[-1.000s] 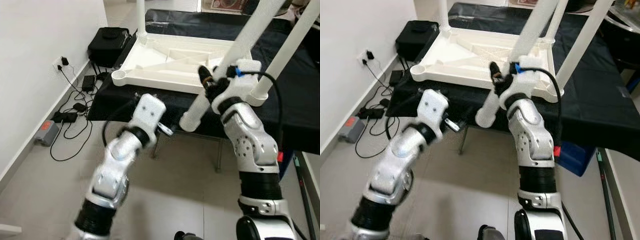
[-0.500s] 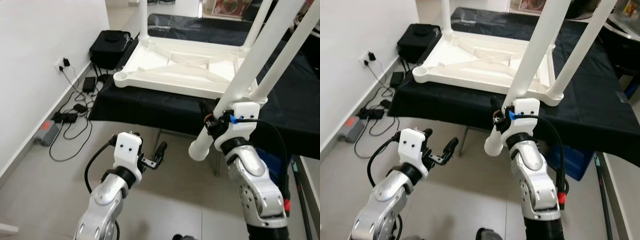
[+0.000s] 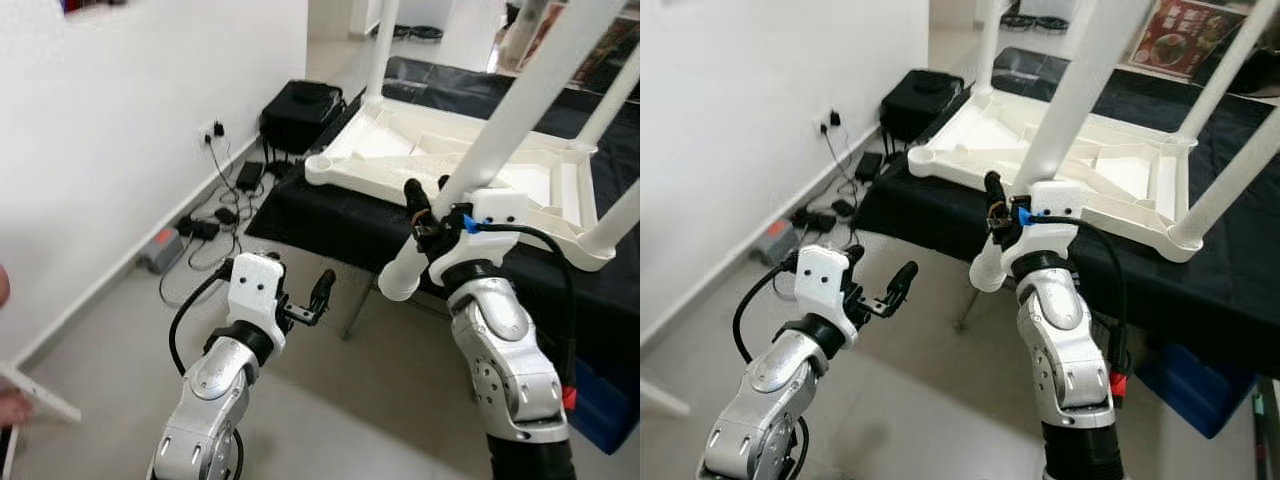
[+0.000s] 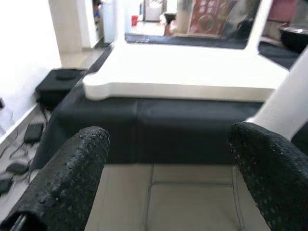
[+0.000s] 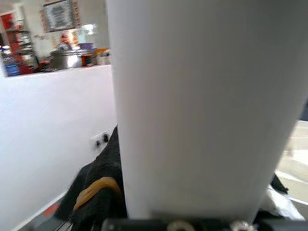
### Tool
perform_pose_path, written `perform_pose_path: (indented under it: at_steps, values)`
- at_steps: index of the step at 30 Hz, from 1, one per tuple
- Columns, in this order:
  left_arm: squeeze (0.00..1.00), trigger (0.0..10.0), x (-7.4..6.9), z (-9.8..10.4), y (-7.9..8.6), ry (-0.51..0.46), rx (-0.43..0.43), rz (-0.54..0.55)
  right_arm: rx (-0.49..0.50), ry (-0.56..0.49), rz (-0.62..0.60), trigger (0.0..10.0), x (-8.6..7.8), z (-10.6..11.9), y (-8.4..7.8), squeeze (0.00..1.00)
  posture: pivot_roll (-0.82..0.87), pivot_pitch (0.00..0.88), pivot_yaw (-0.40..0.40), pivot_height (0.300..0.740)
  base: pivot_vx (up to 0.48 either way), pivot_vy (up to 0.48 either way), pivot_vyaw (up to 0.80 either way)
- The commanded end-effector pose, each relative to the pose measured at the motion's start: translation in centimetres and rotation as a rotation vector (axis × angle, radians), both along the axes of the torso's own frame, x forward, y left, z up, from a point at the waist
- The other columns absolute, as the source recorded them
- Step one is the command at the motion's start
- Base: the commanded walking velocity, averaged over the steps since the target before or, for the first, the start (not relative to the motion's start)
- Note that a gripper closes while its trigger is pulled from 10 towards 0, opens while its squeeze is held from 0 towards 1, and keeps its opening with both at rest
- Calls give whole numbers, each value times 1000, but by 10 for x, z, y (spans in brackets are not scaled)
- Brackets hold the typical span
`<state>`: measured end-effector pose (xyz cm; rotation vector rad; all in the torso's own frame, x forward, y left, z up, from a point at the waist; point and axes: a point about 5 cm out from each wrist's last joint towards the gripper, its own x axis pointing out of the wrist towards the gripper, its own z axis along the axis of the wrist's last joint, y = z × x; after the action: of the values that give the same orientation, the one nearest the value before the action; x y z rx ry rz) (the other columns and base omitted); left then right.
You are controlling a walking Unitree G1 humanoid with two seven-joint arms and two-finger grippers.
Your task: Building children table
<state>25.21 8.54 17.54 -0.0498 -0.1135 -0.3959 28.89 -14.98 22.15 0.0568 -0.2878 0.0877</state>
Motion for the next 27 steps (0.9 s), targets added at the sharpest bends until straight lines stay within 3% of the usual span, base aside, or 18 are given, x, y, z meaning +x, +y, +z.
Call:
perform_pose_path:
  at_steps: [1,21,27]
  values:
    - [0,10000,0,2,0,4,-6,1,15,-4,5,10000,-1,2,0,0,110,53,-56,740,390,0,0]
    - [0,10000,10,21,5,-59,1,25,39,-85,47,10000,9,28,8,0,114,78,-65,740,480,0,0]
    - [0,10000,10,31,1,-98,18,30,64,-126,55,10000,6,40,8,0,109,88,-57,740,116,0,0]
